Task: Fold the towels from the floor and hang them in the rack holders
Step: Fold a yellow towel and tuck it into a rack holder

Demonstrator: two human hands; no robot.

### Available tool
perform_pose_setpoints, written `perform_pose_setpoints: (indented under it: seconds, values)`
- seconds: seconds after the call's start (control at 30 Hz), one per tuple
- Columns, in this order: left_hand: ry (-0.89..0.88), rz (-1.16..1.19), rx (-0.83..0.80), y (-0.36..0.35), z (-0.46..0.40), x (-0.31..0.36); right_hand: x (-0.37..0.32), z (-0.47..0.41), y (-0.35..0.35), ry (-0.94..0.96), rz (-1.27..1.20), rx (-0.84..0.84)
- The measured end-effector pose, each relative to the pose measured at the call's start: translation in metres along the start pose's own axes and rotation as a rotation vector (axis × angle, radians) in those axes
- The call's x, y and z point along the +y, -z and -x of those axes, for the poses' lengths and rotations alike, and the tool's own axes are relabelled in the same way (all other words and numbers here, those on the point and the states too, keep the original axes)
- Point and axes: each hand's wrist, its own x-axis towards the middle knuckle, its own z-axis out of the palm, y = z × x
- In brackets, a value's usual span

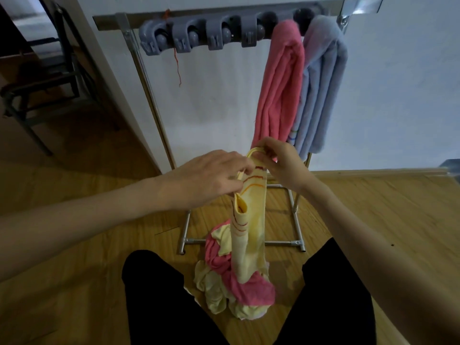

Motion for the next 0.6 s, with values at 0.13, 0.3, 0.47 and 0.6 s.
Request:
perform_pose_setpoints:
  seconds: [0.13,0.3,0.47,0.6]
  values:
    - [-0.146,-0.105,-0.033,-0.005,-0.003,-0.010,-0.006,0.000,0.003,-0.005,0.039,0.065]
    - [0.066,-0.104,0.061,-0.007,-0.009,-0.016,-0.015,-0.001,0.004,-0.079,-0.107,0.106]
    - [0.189,-0.035,0.194,-0.013,-0.018,-0.016,-0.026,-0.003,0.006,-0.141,-0.361,0.138]
    - [0.282,0.020,0.292,-0.015,-0.020,-0.019,-0.027,-0.003,0.011,-0.184,-0.499,0.126]
